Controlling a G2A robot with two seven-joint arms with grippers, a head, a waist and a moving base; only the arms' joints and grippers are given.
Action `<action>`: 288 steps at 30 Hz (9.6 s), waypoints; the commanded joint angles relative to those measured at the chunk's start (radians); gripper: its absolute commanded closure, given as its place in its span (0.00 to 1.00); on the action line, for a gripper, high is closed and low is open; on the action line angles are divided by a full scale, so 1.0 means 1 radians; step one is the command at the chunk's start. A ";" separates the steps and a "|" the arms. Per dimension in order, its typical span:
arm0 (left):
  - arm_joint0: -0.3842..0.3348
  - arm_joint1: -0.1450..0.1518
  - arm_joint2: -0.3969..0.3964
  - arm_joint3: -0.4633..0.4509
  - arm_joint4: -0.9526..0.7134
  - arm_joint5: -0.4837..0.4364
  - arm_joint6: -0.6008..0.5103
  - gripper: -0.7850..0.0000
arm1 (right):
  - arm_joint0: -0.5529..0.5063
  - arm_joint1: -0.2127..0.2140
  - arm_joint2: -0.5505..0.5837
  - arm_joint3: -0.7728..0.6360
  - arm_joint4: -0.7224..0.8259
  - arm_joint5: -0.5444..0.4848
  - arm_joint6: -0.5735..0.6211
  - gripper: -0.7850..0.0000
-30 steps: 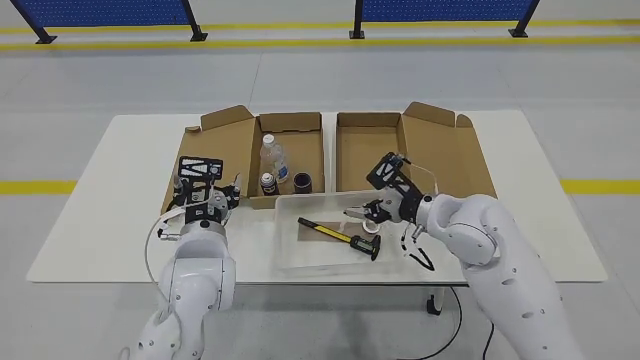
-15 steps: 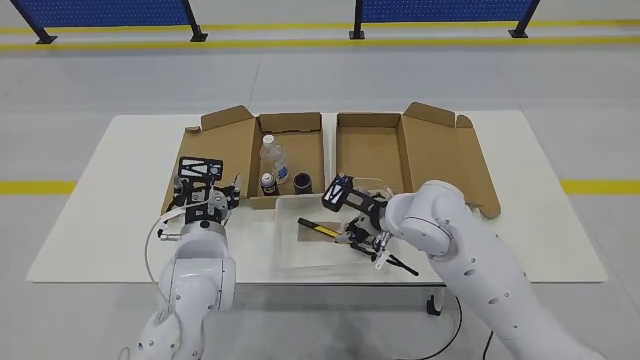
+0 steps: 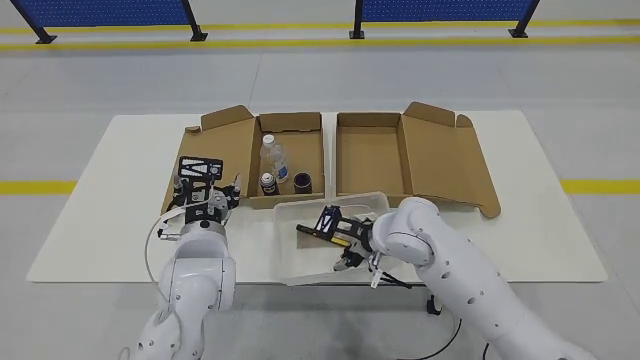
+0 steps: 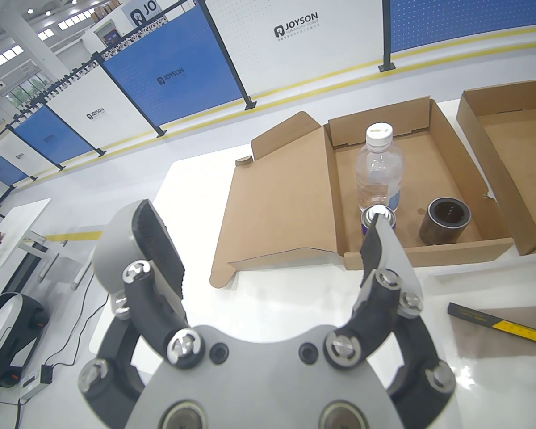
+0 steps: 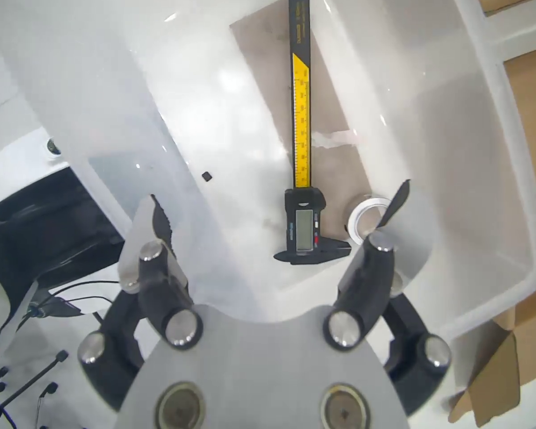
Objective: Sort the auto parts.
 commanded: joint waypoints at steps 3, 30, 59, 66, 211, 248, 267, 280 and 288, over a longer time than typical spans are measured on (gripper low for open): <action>0.000 0.000 0.000 0.000 0.000 0.000 0.000 0.00 | 0.020 -0.006 -0.015 0.038 -0.004 -0.007 -0.017 0.00; 0.000 0.000 0.000 0.000 0.000 0.000 0.000 0.00 | 0.057 -0.013 -0.064 0.127 0.002 -0.023 0.049 0.19; 0.000 0.000 0.000 0.000 0.000 0.000 0.000 0.00 | 0.121 -0.037 -0.130 0.234 0.025 -0.063 0.050 0.34; 0.000 0.000 0.000 0.000 0.000 0.000 0.000 0.00 | 0.128 -0.042 -0.142 0.253 0.036 -0.065 0.045 0.38; 0.000 0.000 0.000 0.000 0.000 0.000 0.000 0.00 | 0.375 -0.143 0.024 0.756 0.066 0.317 -0.644 0.00; 0.000 0.000 0.000 0.000 0.000 0.000 0.000 0.00 | -0.254 0.025 0.319 -0.379 -0.037 0.203 -0.093 0.00; 0.000 0.000 0.000 0.000 0.000 0.000 0.000 0.00 | -0.313 0.038 0.332 -0.391 -0.036 0.190 -0.049 0.00; 0.000 0.000 0.000 0.000 0.000 0.000 0.000 0.00 | -0.234 0.017 0.196 -0.253 -0.064 0.264 -0.002 0.00; 0.000 0.000 0.000 0.000 0.000 0.000 0.000 0.00 | -0.178 0.000 0.159 -0.146 -0.058 0.362 -0.004 0.00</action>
